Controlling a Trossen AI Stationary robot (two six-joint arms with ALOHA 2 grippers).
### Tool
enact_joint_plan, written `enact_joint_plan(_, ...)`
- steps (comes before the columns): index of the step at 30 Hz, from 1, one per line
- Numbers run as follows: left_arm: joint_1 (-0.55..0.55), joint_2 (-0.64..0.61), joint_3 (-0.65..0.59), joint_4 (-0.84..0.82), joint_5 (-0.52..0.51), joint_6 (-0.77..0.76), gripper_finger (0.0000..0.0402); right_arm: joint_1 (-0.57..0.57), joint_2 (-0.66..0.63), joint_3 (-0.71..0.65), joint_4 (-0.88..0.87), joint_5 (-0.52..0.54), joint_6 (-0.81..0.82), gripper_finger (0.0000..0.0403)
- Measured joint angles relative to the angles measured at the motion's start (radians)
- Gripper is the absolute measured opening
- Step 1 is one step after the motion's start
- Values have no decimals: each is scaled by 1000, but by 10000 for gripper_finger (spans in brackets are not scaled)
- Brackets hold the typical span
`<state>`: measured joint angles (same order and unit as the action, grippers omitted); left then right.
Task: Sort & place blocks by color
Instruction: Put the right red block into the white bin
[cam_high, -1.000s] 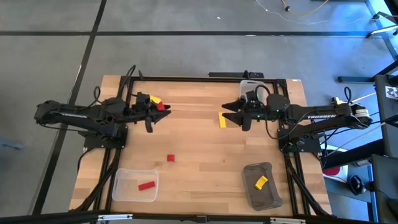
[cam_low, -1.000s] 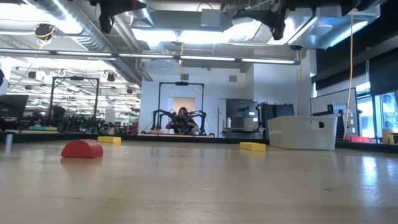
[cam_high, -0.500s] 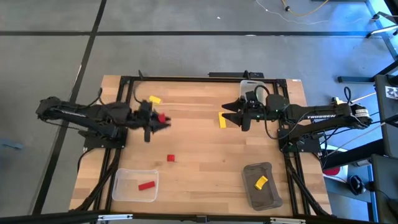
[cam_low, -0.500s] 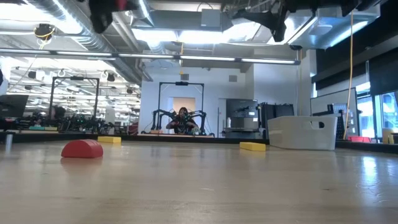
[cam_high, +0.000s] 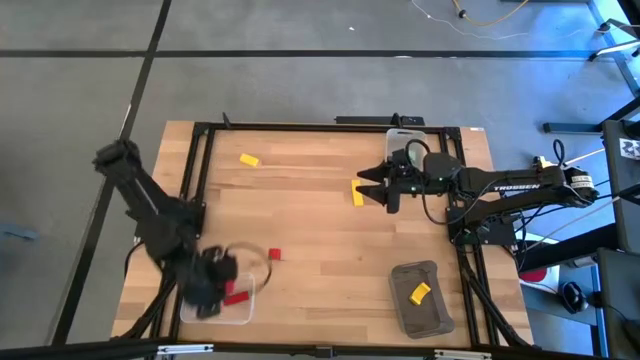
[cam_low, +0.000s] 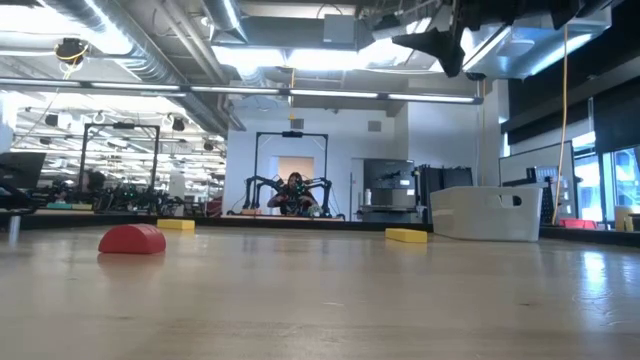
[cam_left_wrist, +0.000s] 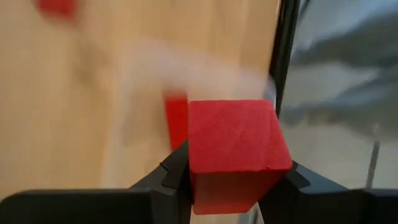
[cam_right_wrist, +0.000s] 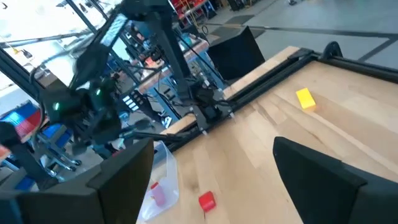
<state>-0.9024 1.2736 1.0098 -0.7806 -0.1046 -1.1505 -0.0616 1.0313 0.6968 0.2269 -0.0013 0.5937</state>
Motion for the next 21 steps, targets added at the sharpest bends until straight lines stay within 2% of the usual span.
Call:
enact_joint_plan(3,-97,96,0,-22,26,-101,118,0,0,0,-19,0,0,330)
enact_joint_plan(6,-136,173,0,-56,18,-149,118,0,0,0,-21,0,0,330)
enact_joint_plan(11,-134,261,0,-68,25,-97,118,0,0,0,-21,0,1,330)
enact_joint_plan(16,-106,294,0,-76,37,-85,119,0,0,0,-20,0,4,330)
enact_joint_plan(21,-106,289,0,-102,30,-85,166,0,0,0,-20,0,5,330)
